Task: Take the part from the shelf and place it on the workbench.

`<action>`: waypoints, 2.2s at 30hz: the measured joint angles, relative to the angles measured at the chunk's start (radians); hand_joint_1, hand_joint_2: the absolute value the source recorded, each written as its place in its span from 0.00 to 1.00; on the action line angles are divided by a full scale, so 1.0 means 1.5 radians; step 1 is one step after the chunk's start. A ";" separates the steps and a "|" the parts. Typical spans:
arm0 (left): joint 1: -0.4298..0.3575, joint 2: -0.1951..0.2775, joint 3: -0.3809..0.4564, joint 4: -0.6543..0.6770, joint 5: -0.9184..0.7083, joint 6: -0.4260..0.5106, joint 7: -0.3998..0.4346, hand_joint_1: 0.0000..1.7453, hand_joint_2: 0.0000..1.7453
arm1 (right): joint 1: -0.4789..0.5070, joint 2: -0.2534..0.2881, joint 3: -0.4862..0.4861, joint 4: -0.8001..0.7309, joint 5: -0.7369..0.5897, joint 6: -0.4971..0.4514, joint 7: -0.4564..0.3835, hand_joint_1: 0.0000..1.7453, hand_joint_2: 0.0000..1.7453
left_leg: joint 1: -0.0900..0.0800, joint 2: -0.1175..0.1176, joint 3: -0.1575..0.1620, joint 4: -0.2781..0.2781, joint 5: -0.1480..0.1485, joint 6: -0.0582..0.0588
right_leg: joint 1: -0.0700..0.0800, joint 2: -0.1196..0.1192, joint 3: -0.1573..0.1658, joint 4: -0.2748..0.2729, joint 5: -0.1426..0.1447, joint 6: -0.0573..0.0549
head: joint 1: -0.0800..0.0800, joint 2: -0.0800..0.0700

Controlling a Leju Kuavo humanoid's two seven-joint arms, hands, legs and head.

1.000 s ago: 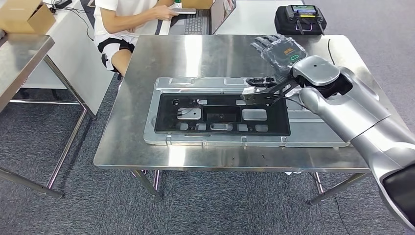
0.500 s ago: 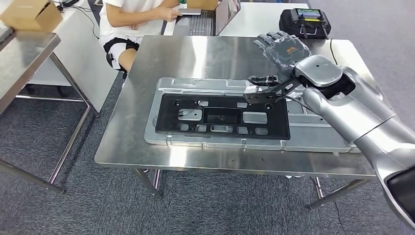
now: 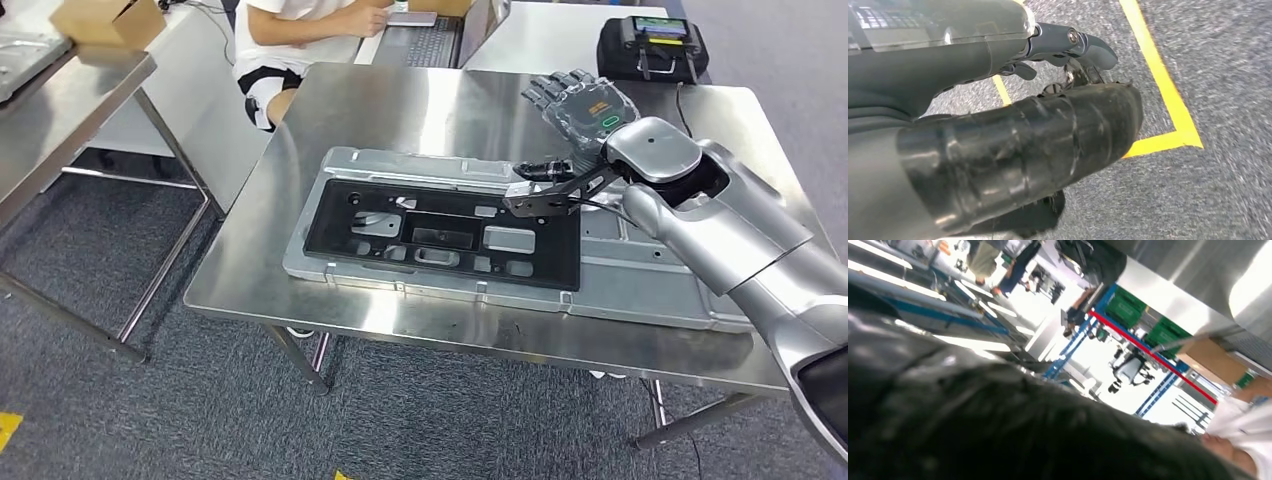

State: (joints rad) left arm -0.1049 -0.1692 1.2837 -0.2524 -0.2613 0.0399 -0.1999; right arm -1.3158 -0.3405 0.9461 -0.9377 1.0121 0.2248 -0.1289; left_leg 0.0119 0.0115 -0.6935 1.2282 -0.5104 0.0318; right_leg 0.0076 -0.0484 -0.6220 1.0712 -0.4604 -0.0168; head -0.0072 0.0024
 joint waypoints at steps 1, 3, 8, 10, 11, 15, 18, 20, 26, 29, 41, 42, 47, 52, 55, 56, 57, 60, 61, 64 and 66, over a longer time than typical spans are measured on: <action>0.000 0.001 0.000 0.000 0.000 0.000 0.000 0.00 0.00 | -0.001 0.000 0.000 0.000 0.000 0.000 0.000 0.00 0.00 | -0.010 0.014 0.024 -0.046 0.016 0.015 | 0.006 -0.007 0.002 0.000 -0.001 -0.001 | 0.000 0.000; -0.001 0.003 0.000 0.000 0.000 -0.001 0.000 0.00 0.00 | -0.002 -0.001 0.000 0.000 0.000 0.000 0.000 0.00 0.00 | -0.023 0.034 0.053 -0.104 0.031 0.031 | 0.011 -0.020 0.004 -0.001 -0.003 -0.002 | 0.001 0.000; 0.000 0.002 -0.004 0.001 0.000 -0.002 -0.001 0.00 0.00 | -0.006 0.000 0.000 -0.002 0.000 0.002 0.000 0.00 0.00 | -0.016 0.007 0.062 -0.136 0.048 0.024 | 0.007 -0.015 -0.004 0.022 -0.022 0.008 | 0.001 0.000; -0.001 0.002 -0.005 0.001 0.000 -0.003 -0.003 0.00 0.00 | -0.006 -0.002 0.001 -0.002 0.000 0.004 0.000 0.00 0.00 | -0.012 -0.006 0.062 -0.141 0.053 0.024 | -0.001 0.019 -0.034 0.090 -0.060 0.018 | 0.001 0.000; -0.001 0.002 -0.005 0.001 0.000 -0.003 -0.003 0.00 0.00 | -0.005 -0.003 0.001 -0.002 0.000 0.005 0.000 0.00 0.00 | -0.011 -0.013 0.061 -0.141 0.054 0.024 | -0.005 0.026 -0.052 0.128 -0.076 0.021 | 0.001 0.000; -0.001 0.000 -0.005 0.001 0.000 -0.004 -0.004 0.00 0.00 | -0.002 -0.006 0.004 -0.002 0.000 0.007 0.000 0.00 0.00 | -0.007 -0.047 0.059 -0.133 0.053 0.018 | -0.017 0.038 -0.036 0.090 -0.027 0.031 | 0.001 0.000; -0.002 -0.002 -0.006 0.001 0.000 -0.004 -0.004 0.00 0.00 | -0.004 -0.007 0.005 -0.002 0.000 0.007 -0.001 0.00 0.00 | -0.003 -0.068 0.051 -0.125 0.052 0.005 | -0.020 0.077 0.006 -0.002 0.003 0.030 | 0.001 0.000; -0.002 -0.003 -0.006 0.001 0.000 -0.004 -0.004 0.00 0.00 | -0.005 -0.008 0.005 -0.002 0.000 0.007 -0.001 0.00 0.00 | 0.000 -0.083 0.043 -0.126 0.056 -0.005 | -0.017 0.076 0.008 -0.011 0.001 0.023 | 0.001 0.000; -0.001 -0.002 -0.006 0.001 -0.002 -0.004 -0.004 0.00 0.00 | -0.008 -0.006 0.006 -0.003 0.000 0.009 -0.002 0.00 0.00 | 0.001 -0.021 -0.030 0.009 -0.006 -0.022 | -0.019 0.027 0.020 -0.028 0.006 0.001 | -0.005 0.000; 0.000 -0.003 -0.008 0.001 -0.006 -0.002 -0.004 0.00 0.00 | -0.004 -0.008 0.007 -0.003 -0.002 0.013 -0.006 0.00 0.00 | 0.004 -0.009 -0.041 0.024 0.010 -0.024 | -0.018 0.002 0.022 -0.027 0.003 0.002 | -0.005 0.000; -0.003 -0.006 -0.011 0.001 -0.009 0.000 -0.001 0.00 0.00 | 0.000 -0.023 0.009 -0.003 -0.003 0.012 -0.008 0.00 0.00 | -0.002 -0.018 0.038 -0.139 0.072 0.009 | -0.015 0.026 -0.032 0.116 -0.087 0.030 | -0.004 0.000; -0.002 -0.006 -0.011 0.001 -0.009 0.000 -0.001 0.00 0.00 | 0.002 -0.025 0.010 -0.003 -0.003 0.012 -0.008 0.00 0.00 | -0.003 -0.027 0.038 -0.138 0.073 0.010 | -0.015 0.030 -0.051 0.151 -0.097 0.030 | -0.005 0.000; -0.002 -0.008 -0.011 0.002 -0.009 0.000 -0.001 0.00 0.00 | 0.005 -0.026 0.011 -0.002 -0.003 0.012 -0.008 0.00 0.00 | -0.006 -0.068 0.037 -0.134 0.073 0.009 | -0.015 0.069 -0.004 0.021 -0.005 0.018 | -0.005 0.000; -0.001 -0.010 -0.011 0.002 -0.009 0.000 -0.001 0.00 0.00 | 0.004 -0.025 0.011 -0.003 -0.004 0.011 -0.008 0.00 0.00 | -0.002 -0.087 0.024 -0.130 0.076 -0.009 | -0.015 0.066 0.017 -0.029 0.008 0.009 | -0.005 0.000; -0.001 -0.010 -0.012 0.002 -0.009 -0.001 -0.001 0.00 0.00 | 0.001 -0.023 0.011 -0.003 -0.004 0.011 -0.008 0.00 0.00 | -0.003 -0.032 -0.012 -0.052 0.032 -0.020 | -0.017 0.038 0.027 -0.039 0.011 0.000 | -0.008 0.000; -0.001 -0.010 -0.012 0.002 -0.009 -0.002 0.000 0.00 0.00 | 0.001 -0.023 0.012 -0.003 -0.004 0.011 -0.008 0.00 0.00 | -0.001 -0.022 -0.033 -0.008 0.012 -0.023 | -0.017 0.029 0.027 -0.038 0.010 -0.001 | -0.008 0.000; -0.002 -0.010 -0.012 0.002 -0.009 -0.002 0.000 0.00 0.00 | 0.001 -0.023 0.012 -0.003 -0.004 0.011 -0.008 0.00 0.00 | 0.002 -0.017 -0.051 0.028 0.000 -0.025 | -0.016 0.020 0.028 -0.037 0.009 -0.002 | -0.008 0.000; -0.002 -0.010 -0.012 0.002 -0.010 -0.004 -0.001 0.00 0.00 | 0.002 -0.023 0.013 -0.003 -0.004 0.010 -0.009 0.00 0.00 | 0.009 -0.005 -0.038 0.003 0.029 -0.032 | -0.018 -0.006 0.029 -0.032 0.002 0.003 | -0.008 0.000; -0.002 -0.010 -0.012 0.002 -0.010 -0.004 -0.002 0.00 0.00 | 0.001 -0.023 0.013 -0.002 -0.004 0.009 -0.010 0.00 0.00 | 0.009 0.007 -0.014 -0.042 0.046 -0.034 | -0.018 -0.015 0.030 -0.028 -0.001 0.007 | -0.008 0.000; -0.002 -0.010 -0.014 0.002 -0.012 -0.004 -0.002 0.00 0.00 | 0.000 -0.024 0.013 -0.001 -0.004 0.004 -0.009 0.00 0.00 | 0.003 0.022 0.026 -0.120 0.066 -0.023 | -0.014 -0.034 0.031 -0.021 -0.011 0.019 | -0.007 0.000; -0.001 -0.010 -0.015 0.002 -0.012 -0.004 -0.003 0.00 0.00 | 0.001 -0.021 0.013 -0.001 -0.004 0.001 -0.009 0.00 0.00 | 0.000 0.007 0.025 -0.122 0.067 -0.011 | -0.013 -0.044 0.034 -0.023 -0.013 0.026 | -0.007 0.000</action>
State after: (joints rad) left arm -0.1067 -0.1843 1.2609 -0.2495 -0.2796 0.0332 -0.2043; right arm -1.3140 -0.3726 0.9660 -0.9390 1.0067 0.2267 -0.1417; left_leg 0.0125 0.0222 -0.6557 1.0458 -0.4092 0.0150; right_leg -0.0122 -0.1143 -0.5717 1.0366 -0.4799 0.0229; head -0.0177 0.0027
